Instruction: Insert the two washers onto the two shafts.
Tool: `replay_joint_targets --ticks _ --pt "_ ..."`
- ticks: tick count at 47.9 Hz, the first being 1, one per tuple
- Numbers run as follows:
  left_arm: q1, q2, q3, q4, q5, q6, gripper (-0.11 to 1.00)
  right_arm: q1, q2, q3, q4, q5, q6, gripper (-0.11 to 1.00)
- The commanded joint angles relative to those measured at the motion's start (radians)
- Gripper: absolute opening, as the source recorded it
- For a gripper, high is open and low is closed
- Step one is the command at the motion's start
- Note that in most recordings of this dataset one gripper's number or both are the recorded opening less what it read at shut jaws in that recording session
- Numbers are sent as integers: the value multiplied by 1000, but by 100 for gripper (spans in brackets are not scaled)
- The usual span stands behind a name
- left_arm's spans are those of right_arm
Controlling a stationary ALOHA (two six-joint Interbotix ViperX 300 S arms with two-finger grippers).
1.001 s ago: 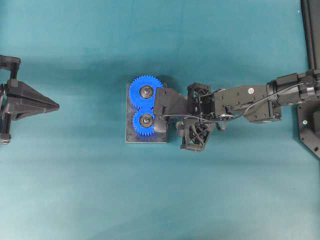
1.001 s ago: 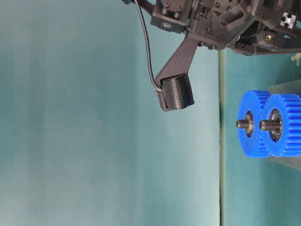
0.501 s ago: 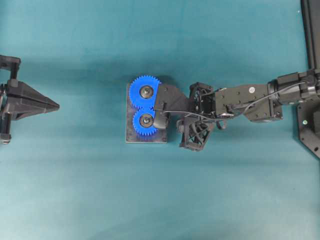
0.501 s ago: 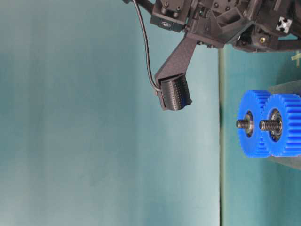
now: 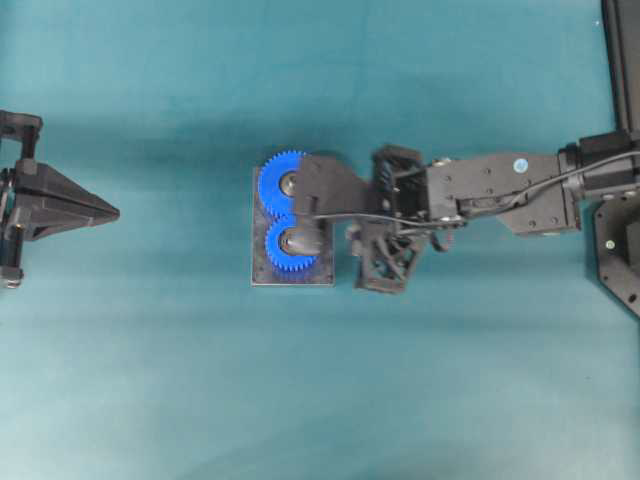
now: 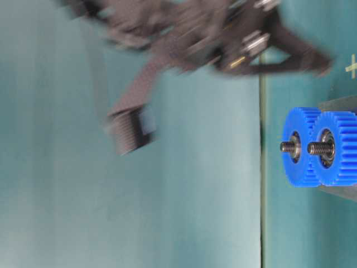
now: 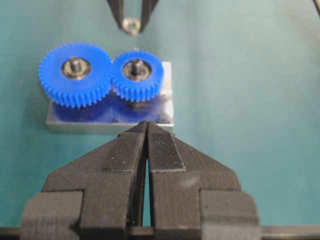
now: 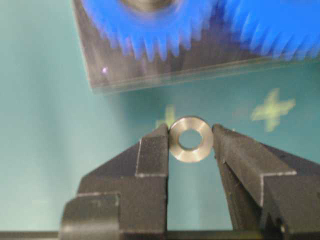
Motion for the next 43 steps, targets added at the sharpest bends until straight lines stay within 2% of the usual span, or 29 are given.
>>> replay_joint_targets --ticks 1,21,30,43 --pt "-2 6 -21 2 -5 -2 1 6 -15 -80 -12 26 -14 32" --pt "-2 5 -23 2 -5 -2 1 17 129 -273 -12 118 -110 32" --pt "-2 3 -23 3 -6 -2 1 26 155 -310 -12 118 -117 32" --pt "-2 3 -21 2 -6 -2 1 34 166 -313 -12 120 -117 32"
